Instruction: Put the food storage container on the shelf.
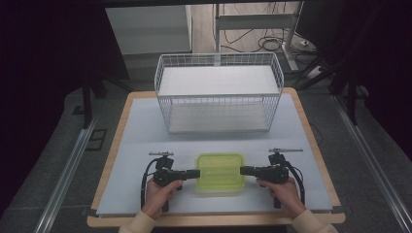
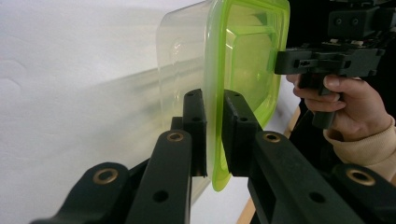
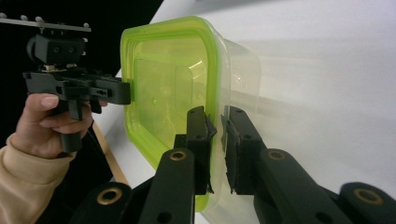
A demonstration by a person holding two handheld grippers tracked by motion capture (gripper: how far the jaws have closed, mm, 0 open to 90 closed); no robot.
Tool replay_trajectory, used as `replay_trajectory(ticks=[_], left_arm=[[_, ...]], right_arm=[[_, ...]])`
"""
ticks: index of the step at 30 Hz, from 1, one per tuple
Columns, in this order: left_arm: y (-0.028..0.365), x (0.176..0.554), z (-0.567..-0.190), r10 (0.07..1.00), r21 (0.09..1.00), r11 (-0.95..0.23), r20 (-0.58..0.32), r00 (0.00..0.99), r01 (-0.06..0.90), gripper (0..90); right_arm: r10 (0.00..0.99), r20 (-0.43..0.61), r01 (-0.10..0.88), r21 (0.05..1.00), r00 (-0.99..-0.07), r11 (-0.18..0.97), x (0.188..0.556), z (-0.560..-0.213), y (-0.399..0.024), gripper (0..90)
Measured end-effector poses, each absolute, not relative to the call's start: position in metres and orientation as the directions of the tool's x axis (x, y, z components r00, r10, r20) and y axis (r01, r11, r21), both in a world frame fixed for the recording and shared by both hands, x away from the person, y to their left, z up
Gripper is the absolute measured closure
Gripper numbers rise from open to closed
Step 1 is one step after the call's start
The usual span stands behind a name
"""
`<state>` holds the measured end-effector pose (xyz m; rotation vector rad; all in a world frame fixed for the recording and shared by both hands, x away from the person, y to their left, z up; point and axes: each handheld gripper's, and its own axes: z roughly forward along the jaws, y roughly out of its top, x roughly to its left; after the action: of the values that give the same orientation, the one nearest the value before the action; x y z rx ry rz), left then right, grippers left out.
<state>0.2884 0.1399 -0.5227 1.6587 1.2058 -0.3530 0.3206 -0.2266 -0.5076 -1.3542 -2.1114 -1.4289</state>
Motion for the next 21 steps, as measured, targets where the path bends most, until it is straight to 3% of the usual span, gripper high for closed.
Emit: replay_trajectory(ticks=[21], left_arm=[[0.144, 0.284, -0.507, 0.525, 0.569, 0.012, -0.703, 0.479, 0.822, 81.8]], right_arm=[[0.51, 0.641, 0.778, 0.621, -0.573, 0.093, 0.317, -0.493, -0.228, 81.4]])
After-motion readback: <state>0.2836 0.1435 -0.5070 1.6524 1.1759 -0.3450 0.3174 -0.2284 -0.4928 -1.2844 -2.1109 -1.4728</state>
